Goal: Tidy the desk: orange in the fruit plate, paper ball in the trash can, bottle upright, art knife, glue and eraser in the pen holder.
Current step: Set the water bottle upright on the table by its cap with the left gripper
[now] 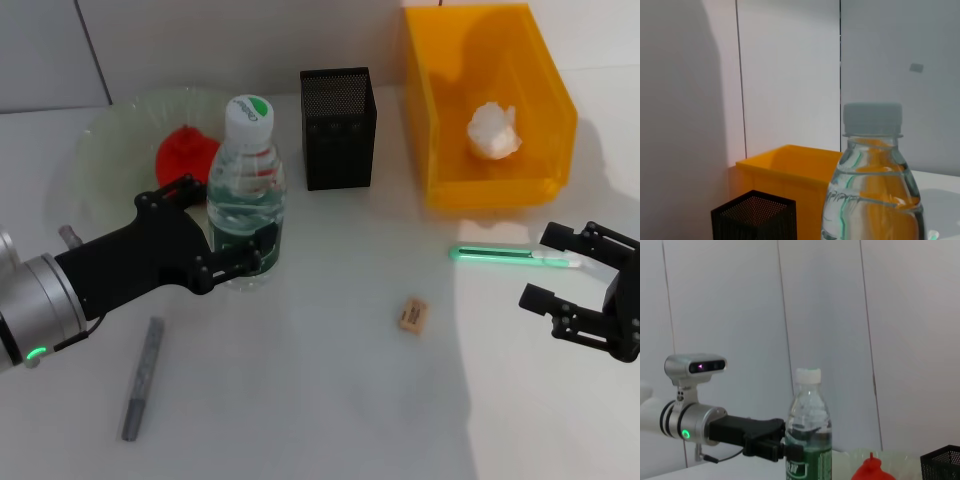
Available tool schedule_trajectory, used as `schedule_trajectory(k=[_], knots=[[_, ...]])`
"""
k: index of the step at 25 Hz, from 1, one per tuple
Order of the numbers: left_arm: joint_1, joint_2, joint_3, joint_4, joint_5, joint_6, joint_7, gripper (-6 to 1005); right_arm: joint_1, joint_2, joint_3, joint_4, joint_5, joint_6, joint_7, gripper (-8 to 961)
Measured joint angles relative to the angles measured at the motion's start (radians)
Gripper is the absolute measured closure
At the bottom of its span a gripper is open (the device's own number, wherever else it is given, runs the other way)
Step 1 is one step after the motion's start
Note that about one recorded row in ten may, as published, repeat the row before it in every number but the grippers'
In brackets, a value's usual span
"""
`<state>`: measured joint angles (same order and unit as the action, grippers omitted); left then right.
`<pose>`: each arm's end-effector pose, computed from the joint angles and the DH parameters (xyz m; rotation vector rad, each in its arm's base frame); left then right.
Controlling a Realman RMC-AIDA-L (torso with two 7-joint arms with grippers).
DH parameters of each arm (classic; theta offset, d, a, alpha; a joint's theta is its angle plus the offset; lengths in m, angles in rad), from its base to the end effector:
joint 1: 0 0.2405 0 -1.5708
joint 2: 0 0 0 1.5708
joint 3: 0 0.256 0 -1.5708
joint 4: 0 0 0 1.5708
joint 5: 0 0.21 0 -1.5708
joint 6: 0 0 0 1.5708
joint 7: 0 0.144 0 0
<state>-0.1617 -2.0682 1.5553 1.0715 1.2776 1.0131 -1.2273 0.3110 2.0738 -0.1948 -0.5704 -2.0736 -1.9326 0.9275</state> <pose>-0.2174 0.3090 -0.0314 -2.5031 -0.3083 -0.7350 0.3207 0.2311 0.0425 -2.4118 0.3758 1.0103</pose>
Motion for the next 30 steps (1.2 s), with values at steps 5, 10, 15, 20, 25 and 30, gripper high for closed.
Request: schedule_trajectory(k=[5, 10, 15, 20, 25, 30], knots=[[-0.054, -0.001, -0.040, -0.179, -0.084, 0.063, 0.147, 215, 0.003, 0.000, 0.000, 0.001, 0.000, 0.000, 0.000, 196], [-0.073, -0.001, -0.042, -0.249, -0.096, 0.077, 0.220, 215, 0.006, 0.001, -0.001, 0.001, -0.001, 0.000, 0.001, 196], [-0.099, -0.002, -0.043, -0.338, -0.163, 0.077, 0.320, 215, 0.008, 0.002, -0.002, 0.001, -0.001, 0.000, 0.001, 197], [-0.123, 0.001, -0.046, -0.446, -0.285, 0.096, 0.433, 215, 0.008, 0.002, -0.002, 0.001, -0.003, -0.002, 0.001, 197], [-0.127, -0.003, -0.067, -0.481, -0.298, 0.118, 0.455, 214, 0.008, 0.002, -0.002, 0.001, -0.005, -0.004, 0.001, 197], [-0.161, -0.007, -0.072, -0.562, -0.319, 0.128, 0.493, 214, 0.008, 0.002, -0.002, 0.001, -0.006, -0.005, 0.001, 197]])
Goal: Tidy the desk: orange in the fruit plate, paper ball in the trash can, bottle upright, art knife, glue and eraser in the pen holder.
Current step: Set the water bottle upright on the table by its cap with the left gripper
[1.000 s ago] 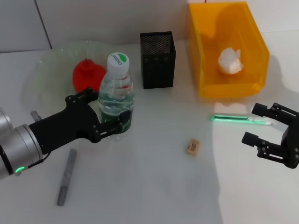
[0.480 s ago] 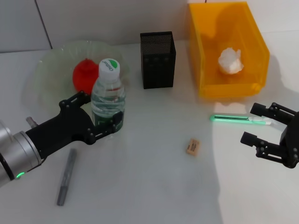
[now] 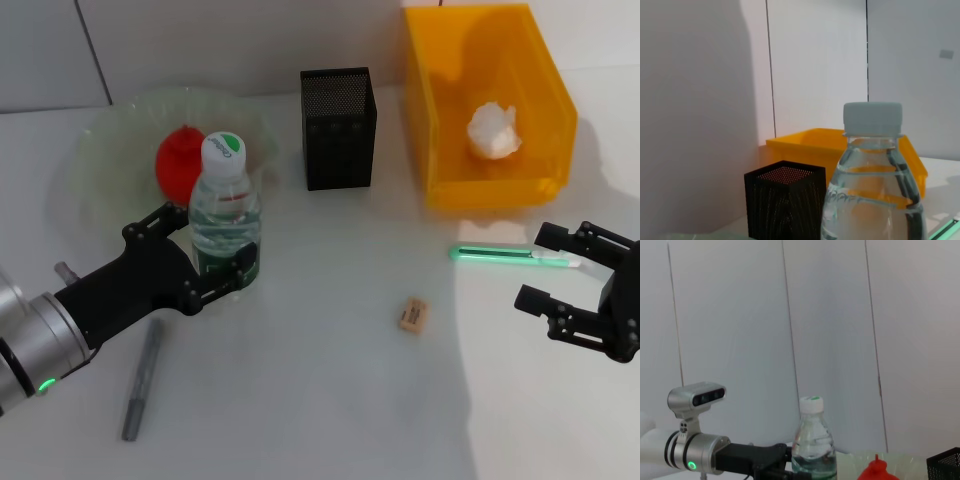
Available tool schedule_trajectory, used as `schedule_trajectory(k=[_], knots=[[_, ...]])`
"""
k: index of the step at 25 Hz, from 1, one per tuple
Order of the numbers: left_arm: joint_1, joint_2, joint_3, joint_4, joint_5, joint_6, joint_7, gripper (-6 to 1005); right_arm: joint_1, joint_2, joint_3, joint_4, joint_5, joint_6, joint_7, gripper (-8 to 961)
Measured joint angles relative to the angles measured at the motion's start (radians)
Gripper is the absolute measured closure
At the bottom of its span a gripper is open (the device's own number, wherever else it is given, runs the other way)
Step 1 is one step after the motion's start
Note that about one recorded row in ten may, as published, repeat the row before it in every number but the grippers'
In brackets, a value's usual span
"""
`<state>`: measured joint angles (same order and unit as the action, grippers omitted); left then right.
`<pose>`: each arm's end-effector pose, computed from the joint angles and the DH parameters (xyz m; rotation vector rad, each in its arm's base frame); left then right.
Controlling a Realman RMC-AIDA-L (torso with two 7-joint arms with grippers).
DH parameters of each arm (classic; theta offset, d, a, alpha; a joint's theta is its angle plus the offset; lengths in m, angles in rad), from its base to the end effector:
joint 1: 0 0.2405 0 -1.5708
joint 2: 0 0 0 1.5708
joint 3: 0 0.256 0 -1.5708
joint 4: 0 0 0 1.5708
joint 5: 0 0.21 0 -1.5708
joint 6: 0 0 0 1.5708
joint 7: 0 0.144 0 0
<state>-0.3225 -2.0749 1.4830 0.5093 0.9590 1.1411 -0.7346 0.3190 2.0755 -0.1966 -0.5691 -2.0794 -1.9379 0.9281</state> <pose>-0.2717 0.3079 -0.0576 -2.3908 -0.3154 -0.7699 0.3180 0.2325 0.0410 -2.4242 0.3685 1.0200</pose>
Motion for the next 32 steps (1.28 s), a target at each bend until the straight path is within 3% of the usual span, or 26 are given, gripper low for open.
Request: schedule_trajectory(k=[6, 17, 32], knots=[[-0.034, 0.000, 0.000, -0.071, -0.015, 0.000, 0.046, 215, -0.001, 0.000, -0.001, 0.000, -0.001, -0.003, 0.000, 197], [-0.045, -0.003, -0.052, -0.137, -0.016, 0.005, 0.065, 215, 0.000, 0.001, -0.022, 0.009, -0.001, -0.004, 0.000, 198], [-0.048, -0.004, -0.046, -0.195, -0.095, 0.039, 0.110, 205, -0.005, 0.002, -0.024, 0.012, -0.001, -0.006, 0.000, 198]])
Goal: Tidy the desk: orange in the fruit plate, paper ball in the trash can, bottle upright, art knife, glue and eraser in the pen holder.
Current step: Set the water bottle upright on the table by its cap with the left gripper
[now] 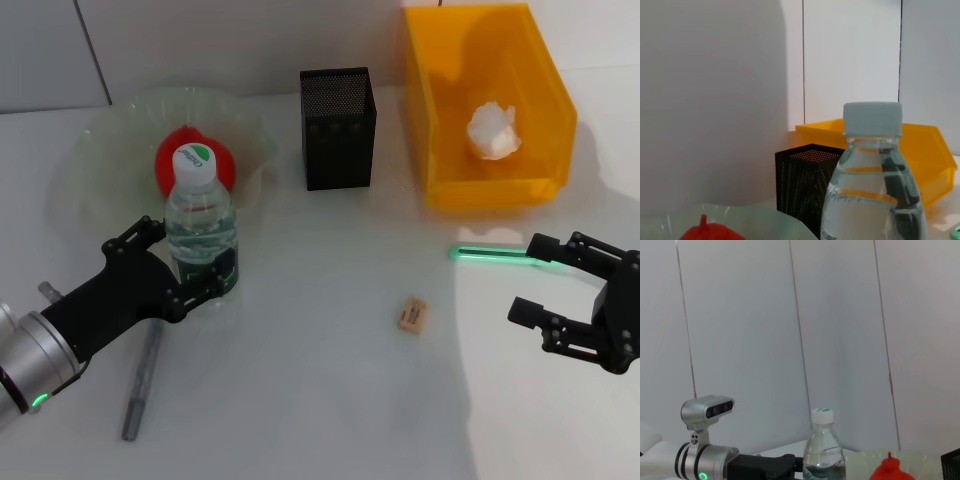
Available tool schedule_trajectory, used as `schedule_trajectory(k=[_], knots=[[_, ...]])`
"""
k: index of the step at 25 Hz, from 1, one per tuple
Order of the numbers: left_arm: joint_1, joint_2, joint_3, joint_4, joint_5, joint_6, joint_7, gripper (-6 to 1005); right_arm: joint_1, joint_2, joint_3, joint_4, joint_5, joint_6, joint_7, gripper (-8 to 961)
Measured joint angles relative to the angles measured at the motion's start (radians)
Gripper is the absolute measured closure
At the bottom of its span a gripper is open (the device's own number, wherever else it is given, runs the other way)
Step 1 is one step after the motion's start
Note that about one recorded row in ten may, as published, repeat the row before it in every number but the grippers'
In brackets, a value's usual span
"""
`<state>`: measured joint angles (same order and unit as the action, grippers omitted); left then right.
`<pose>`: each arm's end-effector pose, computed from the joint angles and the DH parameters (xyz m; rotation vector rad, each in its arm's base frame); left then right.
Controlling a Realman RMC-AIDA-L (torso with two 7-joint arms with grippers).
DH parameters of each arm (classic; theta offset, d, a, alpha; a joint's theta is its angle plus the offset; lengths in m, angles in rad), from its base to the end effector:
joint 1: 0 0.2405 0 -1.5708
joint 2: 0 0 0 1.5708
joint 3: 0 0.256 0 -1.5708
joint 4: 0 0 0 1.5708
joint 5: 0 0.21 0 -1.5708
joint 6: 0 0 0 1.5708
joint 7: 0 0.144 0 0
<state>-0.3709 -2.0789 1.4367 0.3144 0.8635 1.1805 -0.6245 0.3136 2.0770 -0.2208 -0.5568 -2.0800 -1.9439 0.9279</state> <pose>-0.2923 0.3028 -0.0620 -2.3149 -0.4003 -0.7586 0.3165 0.2291 0.0360 -2.4487 0.3778 1.0363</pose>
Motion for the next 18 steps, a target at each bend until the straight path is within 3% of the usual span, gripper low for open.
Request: schedule_trajectory(k=[18], knots=[[-0.037, -0.001, 0.016, -0.039, 0.000, 0.013, -0.009, 186, 0.005, -0.001, -0.002, 0.000, 0.000, 0.000, 0.000, 199]])
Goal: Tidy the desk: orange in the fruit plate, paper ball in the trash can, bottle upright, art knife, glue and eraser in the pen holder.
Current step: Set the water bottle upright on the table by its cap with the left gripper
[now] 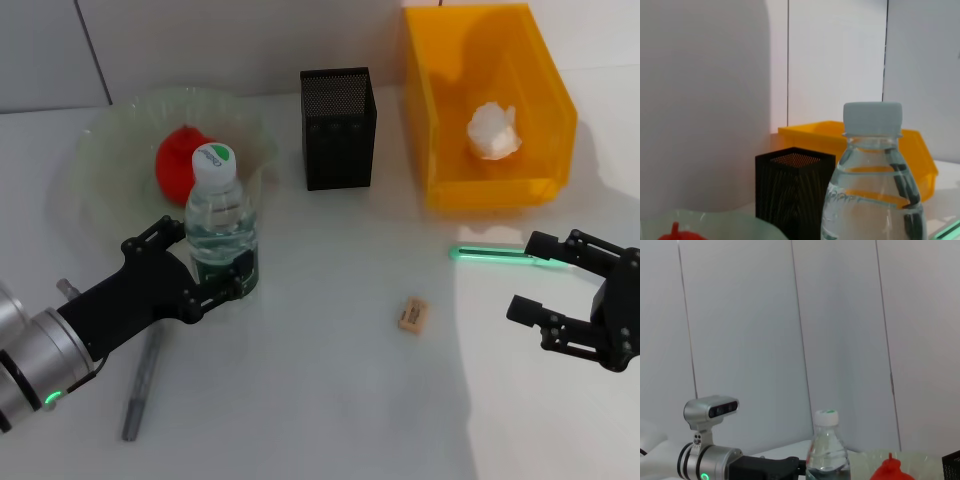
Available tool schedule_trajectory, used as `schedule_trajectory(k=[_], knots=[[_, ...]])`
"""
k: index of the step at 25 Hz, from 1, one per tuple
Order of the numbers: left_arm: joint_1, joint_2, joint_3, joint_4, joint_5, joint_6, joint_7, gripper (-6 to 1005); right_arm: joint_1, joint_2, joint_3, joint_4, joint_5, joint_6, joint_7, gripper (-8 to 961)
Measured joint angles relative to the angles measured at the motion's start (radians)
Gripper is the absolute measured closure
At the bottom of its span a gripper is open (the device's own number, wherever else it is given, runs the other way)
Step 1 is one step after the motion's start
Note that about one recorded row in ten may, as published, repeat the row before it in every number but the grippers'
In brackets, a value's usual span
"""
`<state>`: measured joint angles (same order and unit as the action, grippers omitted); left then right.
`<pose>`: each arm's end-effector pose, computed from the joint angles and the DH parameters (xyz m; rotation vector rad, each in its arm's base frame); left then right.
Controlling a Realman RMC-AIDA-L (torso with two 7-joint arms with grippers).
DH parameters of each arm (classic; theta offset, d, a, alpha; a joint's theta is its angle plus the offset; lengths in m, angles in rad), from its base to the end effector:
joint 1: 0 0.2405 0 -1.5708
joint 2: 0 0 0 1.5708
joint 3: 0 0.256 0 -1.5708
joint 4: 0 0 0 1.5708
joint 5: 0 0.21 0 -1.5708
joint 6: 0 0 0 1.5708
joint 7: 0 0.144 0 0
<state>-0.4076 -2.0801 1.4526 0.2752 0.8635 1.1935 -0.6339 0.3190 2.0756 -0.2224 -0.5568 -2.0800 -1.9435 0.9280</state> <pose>-0.2863 0.3045 -0.0685 -2.3530 -0.4052 -0.7736 0.3155 0.2309 0.0364 -2.4528 0.3708 1.0363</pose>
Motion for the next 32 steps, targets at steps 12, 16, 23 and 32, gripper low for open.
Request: schedule_trajectory(k=[12, 16, 23, 32], knots=[[0.004, 0.003, -0.004, 0.009, 0.002, 0.054, -0.048, 173, -0.001, 0.000, 0.000, 0.000, 0.001, -0.015, 0.000, 199], [0.017, 0.002, -0.007, 0.012, 0.001, 0.091, 0.000, 172, -0.002, -0.001, 0.000, -0.001, 0.000, -0.021, -0.003, 199], [0.010, 0.000, -0.007, -0.001, -0.002, 0.066, 0.003, 172, -0.005, 0.000, 0.000, 0.000, -0.005, -0.028, -0.006, 199], [0.004, 0.010, -0.023, -0.023, -0.008, 0.097, -0.060, 173, -0.010, 0.000, 0.000, -0.001, -0.008, -0.039, -0.008, 200]])
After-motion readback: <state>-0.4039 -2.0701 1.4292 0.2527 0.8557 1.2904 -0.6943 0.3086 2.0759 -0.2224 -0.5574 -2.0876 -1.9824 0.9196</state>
